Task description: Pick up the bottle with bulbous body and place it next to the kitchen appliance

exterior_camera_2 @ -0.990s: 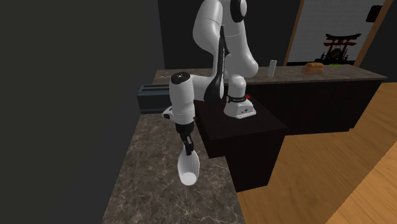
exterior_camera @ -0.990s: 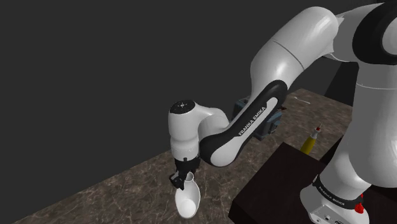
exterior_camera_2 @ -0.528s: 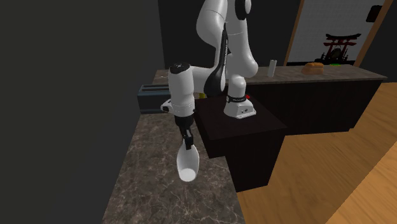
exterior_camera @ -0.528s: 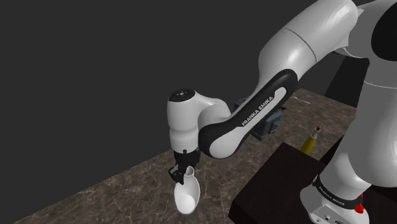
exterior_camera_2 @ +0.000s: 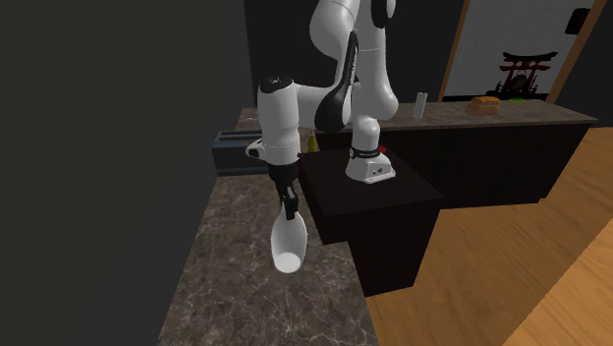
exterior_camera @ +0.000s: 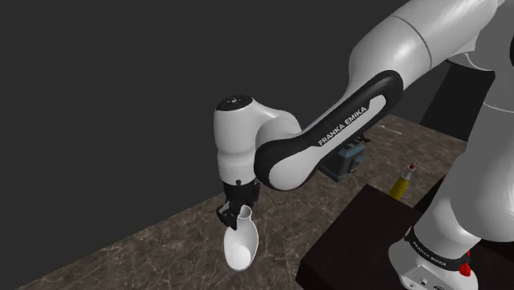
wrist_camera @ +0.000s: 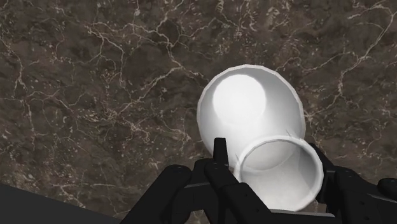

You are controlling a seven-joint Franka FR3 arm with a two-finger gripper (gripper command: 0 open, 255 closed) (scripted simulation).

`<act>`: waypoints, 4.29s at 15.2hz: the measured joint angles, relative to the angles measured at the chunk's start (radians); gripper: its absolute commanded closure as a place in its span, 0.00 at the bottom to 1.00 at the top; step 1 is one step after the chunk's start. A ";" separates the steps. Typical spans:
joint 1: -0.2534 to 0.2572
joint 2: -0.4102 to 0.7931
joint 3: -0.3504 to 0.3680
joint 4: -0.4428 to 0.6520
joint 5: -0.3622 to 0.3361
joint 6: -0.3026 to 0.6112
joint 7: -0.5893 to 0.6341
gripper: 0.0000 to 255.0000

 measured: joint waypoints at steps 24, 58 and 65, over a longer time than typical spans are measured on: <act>-0.029 -0.188 0.014 0.149 0.139 -0.300 -0.097 1.00; -0.103 -0.640 -0.240 -0.001 0.283 -0.581 -0.479 1.00; -0.136 -0.789 -0.380 -0.127 0.247 -0.618 -0.646 1.00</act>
